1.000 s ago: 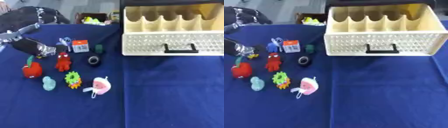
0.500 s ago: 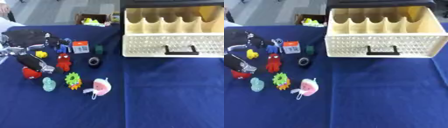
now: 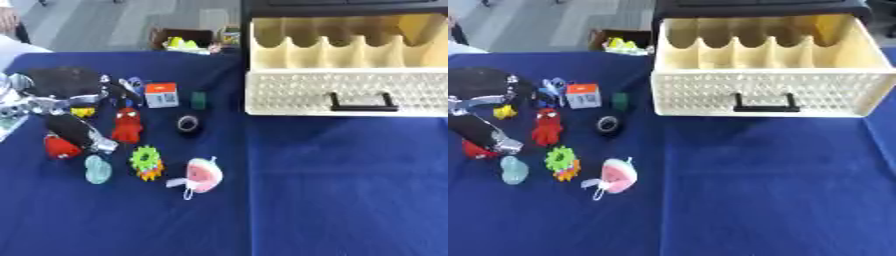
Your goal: Pick up objects from table and place into drawer.
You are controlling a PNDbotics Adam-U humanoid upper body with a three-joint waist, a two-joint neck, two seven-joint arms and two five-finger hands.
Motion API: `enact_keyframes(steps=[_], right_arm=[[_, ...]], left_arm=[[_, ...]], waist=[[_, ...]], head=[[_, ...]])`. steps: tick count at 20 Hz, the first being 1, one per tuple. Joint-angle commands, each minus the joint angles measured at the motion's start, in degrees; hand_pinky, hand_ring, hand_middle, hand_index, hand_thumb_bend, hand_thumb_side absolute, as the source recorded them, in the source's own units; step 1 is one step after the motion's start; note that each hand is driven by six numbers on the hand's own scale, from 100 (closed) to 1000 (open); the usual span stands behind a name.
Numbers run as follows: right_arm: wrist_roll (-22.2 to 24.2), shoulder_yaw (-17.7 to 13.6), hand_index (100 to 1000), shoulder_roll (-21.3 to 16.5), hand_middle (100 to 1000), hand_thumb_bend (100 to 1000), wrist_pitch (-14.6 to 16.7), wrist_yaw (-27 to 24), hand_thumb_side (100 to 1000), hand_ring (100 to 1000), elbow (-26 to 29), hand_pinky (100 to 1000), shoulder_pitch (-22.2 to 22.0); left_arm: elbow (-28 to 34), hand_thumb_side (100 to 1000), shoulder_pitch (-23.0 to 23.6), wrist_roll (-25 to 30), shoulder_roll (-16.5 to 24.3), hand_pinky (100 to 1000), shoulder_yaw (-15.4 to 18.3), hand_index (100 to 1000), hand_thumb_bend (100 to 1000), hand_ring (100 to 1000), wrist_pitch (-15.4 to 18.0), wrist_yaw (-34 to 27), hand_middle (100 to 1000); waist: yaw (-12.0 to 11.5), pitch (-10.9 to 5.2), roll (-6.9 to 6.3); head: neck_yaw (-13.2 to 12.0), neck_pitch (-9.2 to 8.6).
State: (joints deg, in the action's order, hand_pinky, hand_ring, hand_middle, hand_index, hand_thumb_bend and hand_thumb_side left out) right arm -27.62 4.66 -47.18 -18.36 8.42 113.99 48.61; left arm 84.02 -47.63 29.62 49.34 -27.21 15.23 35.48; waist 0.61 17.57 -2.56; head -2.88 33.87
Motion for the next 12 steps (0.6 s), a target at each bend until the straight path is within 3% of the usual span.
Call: enact_keyframes(steps=[1,7,12], right_arm=[[-0.4,-0.4,719,-1.5,338,100,-0.3,-0.6,1000,403,0.6,562,0.6],[-0.8,-0.7,714,-1.3,334,100,-0.8,-0.8,1000,401,0.6,561,0.4],[-1.2,-0.9,714,-1.5,333,100,-0.4,-1.6,1000,400,0.6,561,-0.1]], left_arm=[[-0.9,880,-1.6,1.7,0.2,455,-0.7,870,588,509,-1.4,-1.4,616],[-0.5,912,-3.2,4.8,-1.2,427,-1.8,845,599,486,-4.6,-4.7,585],[0.9,892,-4.0,7.1,-1.9,428,-3.6,845,631,486,-7.3,-3.3,596]], waist=[[0.1,-0.85,0.04],[0.2,-0.72,-0.1],[0.3,-0.76,-0.18]], head=[[-0.2,-0.43],[-0.4,-0.25],[-0.7,-0.21]])
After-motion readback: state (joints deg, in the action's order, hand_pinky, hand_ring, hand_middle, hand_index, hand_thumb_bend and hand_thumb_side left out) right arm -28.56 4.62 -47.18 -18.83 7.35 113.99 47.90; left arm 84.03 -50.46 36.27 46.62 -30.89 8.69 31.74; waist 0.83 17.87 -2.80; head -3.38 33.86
